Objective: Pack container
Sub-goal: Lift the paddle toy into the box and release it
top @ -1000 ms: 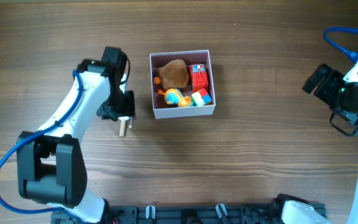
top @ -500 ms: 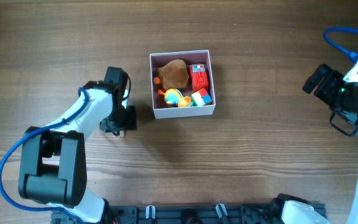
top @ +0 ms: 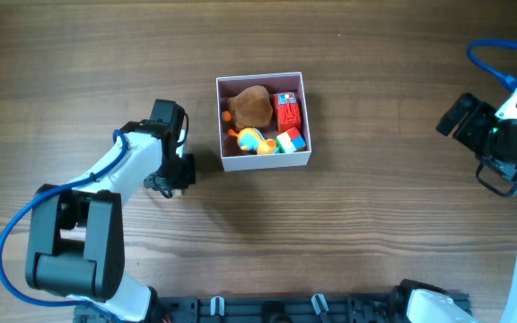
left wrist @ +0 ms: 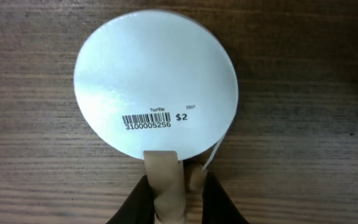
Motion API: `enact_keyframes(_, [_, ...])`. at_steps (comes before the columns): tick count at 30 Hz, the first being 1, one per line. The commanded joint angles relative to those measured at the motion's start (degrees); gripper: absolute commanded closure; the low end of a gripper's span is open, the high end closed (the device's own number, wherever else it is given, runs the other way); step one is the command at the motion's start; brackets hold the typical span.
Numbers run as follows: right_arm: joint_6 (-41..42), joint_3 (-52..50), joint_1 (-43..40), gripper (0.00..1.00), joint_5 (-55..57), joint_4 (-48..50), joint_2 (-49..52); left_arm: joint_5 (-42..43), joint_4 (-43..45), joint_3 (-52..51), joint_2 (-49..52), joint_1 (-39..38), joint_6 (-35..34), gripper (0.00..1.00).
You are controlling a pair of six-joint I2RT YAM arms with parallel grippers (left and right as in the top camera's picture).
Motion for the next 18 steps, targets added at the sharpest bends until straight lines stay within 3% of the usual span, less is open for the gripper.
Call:
enact_keyframes(1, [0.0, -0.3, -0.2, 0.00, -0.7, -0.1, 0.2, 0.2, 0.1, -0.7, 0.8, 0.3, 0.3, 0.96])
enact_keyframes(7, [0.1, -0.3, -0.2, 0.00, -0.7, -0.1, 0.2, 0.2, -1.6, -0.2, -0.9, 0.3, 0.2, 0.96])
enact_keyframes(10, [0.0, -0.3, -0.2, 0.00, -0.7, -0.1, 0.2, 0.2, -1.6, -0.2, -1.8, 0.3, 0.2, 0.91])
enact_keyframes(18, [0.1, -0.3, -0.2, 0.00, -0.7, -0.1, 0.2, 1.8, -4.6, 1.5, -4.2, 0.3, 0.0, 0.96])
